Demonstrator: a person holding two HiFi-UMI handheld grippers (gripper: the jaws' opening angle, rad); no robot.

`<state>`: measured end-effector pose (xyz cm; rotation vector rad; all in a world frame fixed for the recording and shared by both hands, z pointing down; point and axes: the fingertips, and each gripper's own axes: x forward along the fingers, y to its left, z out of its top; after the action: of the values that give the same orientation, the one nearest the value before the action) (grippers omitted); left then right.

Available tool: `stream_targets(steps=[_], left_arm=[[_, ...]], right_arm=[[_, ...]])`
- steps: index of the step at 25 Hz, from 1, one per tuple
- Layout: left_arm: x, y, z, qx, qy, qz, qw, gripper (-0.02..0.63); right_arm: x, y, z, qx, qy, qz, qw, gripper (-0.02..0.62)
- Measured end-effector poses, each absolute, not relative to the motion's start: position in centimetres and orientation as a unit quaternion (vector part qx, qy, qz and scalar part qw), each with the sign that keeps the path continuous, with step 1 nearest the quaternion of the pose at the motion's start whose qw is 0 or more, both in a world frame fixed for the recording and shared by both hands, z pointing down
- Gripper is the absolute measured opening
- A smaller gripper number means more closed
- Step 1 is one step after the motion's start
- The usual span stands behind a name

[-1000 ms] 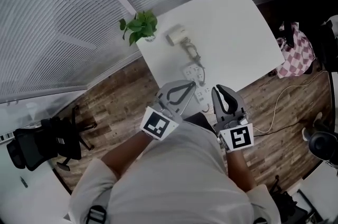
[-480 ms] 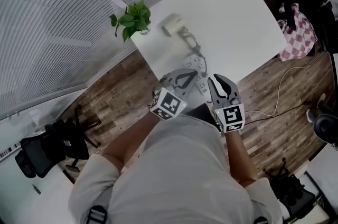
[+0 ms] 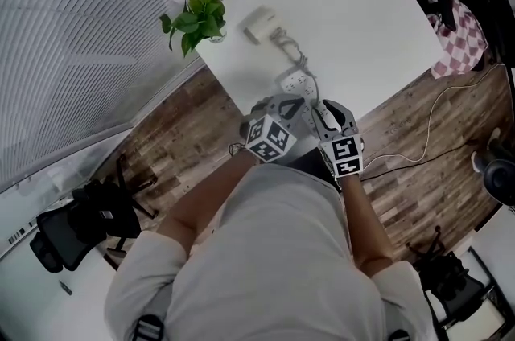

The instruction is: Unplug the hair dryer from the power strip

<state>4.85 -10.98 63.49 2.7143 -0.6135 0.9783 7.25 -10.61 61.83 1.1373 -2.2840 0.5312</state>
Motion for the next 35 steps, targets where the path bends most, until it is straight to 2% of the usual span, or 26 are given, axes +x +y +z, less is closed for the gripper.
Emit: stream_targets(steps=[14, 24, 35], left_arm=[[5.7, -11.1, 70.4, 0.894, -0.172, 0.4, 0.104, 0.029], [5.4, -10.7, 72.5, 0.881, -0.158, 0.432, 0.108, 0.029], [5.5, -10.5, 73.1, 0.858, -0.144, 0.486, 0.081, 0.029]], right_arm=[[7.4, -9.6, 69.1, 0.399, -0.829, 0.22, 0.324, 0.133], [7.1, -9.8, 70.8, 0.397, -0.825, 0.212, 0.341, 0.133], [7.2, -9.9, 71.1, 0.392, -0.82, 0.203, 0.366, 0.112]])
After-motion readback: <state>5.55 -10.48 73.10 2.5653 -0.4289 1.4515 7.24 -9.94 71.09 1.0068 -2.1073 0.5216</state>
